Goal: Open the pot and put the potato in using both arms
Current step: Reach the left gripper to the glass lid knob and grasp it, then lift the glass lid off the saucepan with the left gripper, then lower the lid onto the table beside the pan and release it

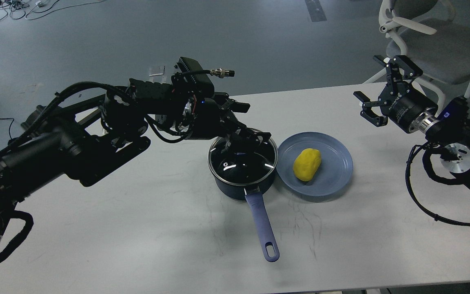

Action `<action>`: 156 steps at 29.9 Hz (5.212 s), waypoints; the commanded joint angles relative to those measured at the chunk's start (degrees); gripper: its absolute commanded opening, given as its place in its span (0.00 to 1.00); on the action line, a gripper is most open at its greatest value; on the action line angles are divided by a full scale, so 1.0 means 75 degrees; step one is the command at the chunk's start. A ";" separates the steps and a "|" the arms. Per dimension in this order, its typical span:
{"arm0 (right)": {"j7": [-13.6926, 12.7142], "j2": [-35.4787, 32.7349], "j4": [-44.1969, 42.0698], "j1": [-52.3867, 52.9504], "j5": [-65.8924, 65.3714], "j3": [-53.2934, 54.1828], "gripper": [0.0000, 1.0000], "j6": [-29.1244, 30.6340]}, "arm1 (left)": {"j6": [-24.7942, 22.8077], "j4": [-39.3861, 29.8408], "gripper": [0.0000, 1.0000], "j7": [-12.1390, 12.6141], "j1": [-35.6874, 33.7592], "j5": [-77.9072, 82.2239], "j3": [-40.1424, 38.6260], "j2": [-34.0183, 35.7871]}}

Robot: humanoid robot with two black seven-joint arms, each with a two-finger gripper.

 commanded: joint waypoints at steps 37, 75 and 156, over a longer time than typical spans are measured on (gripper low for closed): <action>-0.0001 -0.0011 0.0024 -0.0083 0.0000 -0.0036 1.00 -0.0023 | 0.1246 0.1287 0.84 0.0001 0.0865 -0.0014 0.0806 -0.0355; -0.0001 0.0001 0.0024 -0.0095 0.0000 -0.0024 1.00 -0.0140 | 0.2873 0.0432 0.31 0.0001 0.1390 -0.0540 0.1145 0.4460; -0.0013 -0.0092 0.0176 0.0104 -0.0058 -0.0118 1.00 -0.0386 | 0.1881 0.1275 0.98 0.0001 0.0937 -0.7180 0.0571 0.3336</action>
